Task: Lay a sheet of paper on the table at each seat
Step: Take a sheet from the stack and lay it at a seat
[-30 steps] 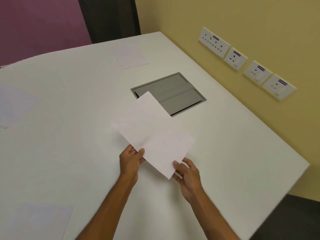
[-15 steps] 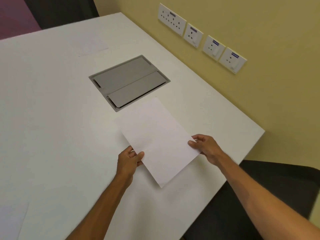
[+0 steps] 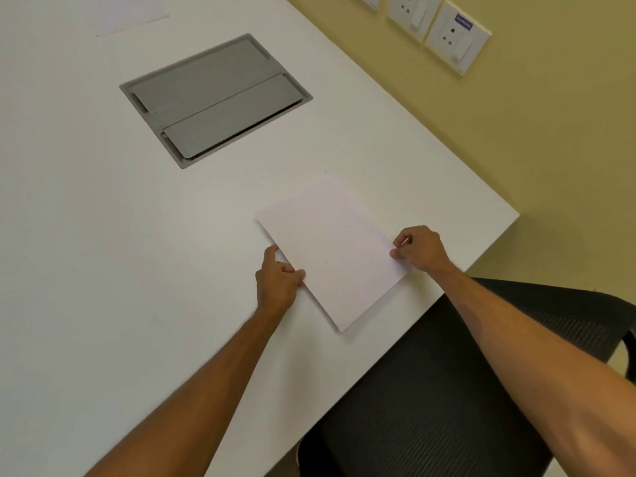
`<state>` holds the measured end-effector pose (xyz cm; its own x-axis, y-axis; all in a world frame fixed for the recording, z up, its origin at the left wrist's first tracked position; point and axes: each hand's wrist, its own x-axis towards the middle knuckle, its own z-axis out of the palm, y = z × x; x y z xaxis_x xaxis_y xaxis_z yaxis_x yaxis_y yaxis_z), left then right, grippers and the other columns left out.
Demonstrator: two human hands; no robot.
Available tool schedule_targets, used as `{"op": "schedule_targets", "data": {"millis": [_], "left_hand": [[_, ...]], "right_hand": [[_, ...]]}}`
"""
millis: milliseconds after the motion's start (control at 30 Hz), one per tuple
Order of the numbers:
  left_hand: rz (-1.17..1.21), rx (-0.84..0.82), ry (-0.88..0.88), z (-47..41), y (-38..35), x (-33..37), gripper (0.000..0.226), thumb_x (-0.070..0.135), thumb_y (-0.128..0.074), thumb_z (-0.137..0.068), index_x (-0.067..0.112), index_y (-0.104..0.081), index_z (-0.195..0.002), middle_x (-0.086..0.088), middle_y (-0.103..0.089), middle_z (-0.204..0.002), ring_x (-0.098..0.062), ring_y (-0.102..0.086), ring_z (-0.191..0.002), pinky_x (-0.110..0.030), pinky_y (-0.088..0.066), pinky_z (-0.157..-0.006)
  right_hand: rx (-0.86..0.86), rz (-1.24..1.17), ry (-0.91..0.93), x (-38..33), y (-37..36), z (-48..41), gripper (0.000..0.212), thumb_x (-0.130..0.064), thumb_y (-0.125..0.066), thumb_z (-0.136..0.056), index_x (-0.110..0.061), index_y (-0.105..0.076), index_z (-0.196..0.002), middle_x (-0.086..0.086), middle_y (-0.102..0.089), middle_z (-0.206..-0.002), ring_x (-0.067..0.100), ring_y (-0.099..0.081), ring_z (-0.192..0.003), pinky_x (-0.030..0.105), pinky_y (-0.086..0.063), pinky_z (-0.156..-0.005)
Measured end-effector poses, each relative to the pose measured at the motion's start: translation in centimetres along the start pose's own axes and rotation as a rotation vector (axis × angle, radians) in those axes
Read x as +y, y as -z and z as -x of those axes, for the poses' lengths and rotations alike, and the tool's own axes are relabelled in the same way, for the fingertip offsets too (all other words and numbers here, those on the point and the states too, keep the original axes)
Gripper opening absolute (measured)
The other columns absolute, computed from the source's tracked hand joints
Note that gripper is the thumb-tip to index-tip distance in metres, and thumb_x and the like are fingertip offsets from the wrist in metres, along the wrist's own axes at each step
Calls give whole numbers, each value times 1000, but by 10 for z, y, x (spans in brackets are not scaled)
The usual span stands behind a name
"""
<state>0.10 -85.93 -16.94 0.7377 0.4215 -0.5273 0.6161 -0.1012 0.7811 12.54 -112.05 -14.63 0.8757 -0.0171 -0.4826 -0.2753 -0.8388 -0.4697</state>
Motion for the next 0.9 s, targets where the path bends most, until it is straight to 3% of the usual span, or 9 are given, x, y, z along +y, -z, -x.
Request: {"op": "schedule_targets", "data": {"millis": [167,233,367,467,567,900], "left_hand": [[-112,13,-17,-4,-13,-9,104,8,-77,-83,26,-9,-160,0,-64,-78,-15,-65,-72,-33,-54,-82],[-149,27,-45,-5,-14,-14,107,10,-77,-83,27,-5,-160,5,-59,-74,-10,-62,-69,-30,-51,-77],[-369,37,-103,-6,-14,-19,102,19,-73,-87,29,-2,-160,1,-65,-83,-24,-68,-83,-41,-56,-82],[-484,20,-105,-8,-14,-22,90,28,-67,-92,28,-9,-160,-9,-67,-116,-32,-65,-108,-50,-52,-96],[-529,-6,-93,-10,-14,-25,76,33,-62,-96,24,-21,-159,-11,-58,-137,-32,-56,-125,-49,-45,-107],[-455,-4,-65,-13,-13,-28,84,31,-74,-85,24,-29,-156,-13,-63,-128,-32,-57,-122,-47,-45,-106]], "right_hand": [[-3,55,-7,12,-8,-7,13,-13,-82,-77,-13,-70,-82,2,-66,-82,21,-62,-77,30,-47,-70],[3,59,-13,15,-11,-9,13,-13,-82,-77,-14,-70,-80,2,-67,-81,22,-64,-77,30,-48,-69],[34,84,-7,22,-19,-11,14,-17,-81,-76,-16,-67,-76,-3,-67,-74,18,-65,-70,26,-45,-61],[73,124,5,27,-23,-11,17,-20,-80,-76,-17,-63,-74,-6,-64,-67,10,-58,-61,22,-38,-52],[90,143,11,29,-25,-12,20,-22,-80,-75,-19,-61,-72,-6,-63,-66,10,-57,-60,22,-37,-50],[110,103,22,36,-27,-15,25,-22,-81,-72,-21,-57,-68,-9,-60,-63,7,-54,-58,22,-34,-49]]}}
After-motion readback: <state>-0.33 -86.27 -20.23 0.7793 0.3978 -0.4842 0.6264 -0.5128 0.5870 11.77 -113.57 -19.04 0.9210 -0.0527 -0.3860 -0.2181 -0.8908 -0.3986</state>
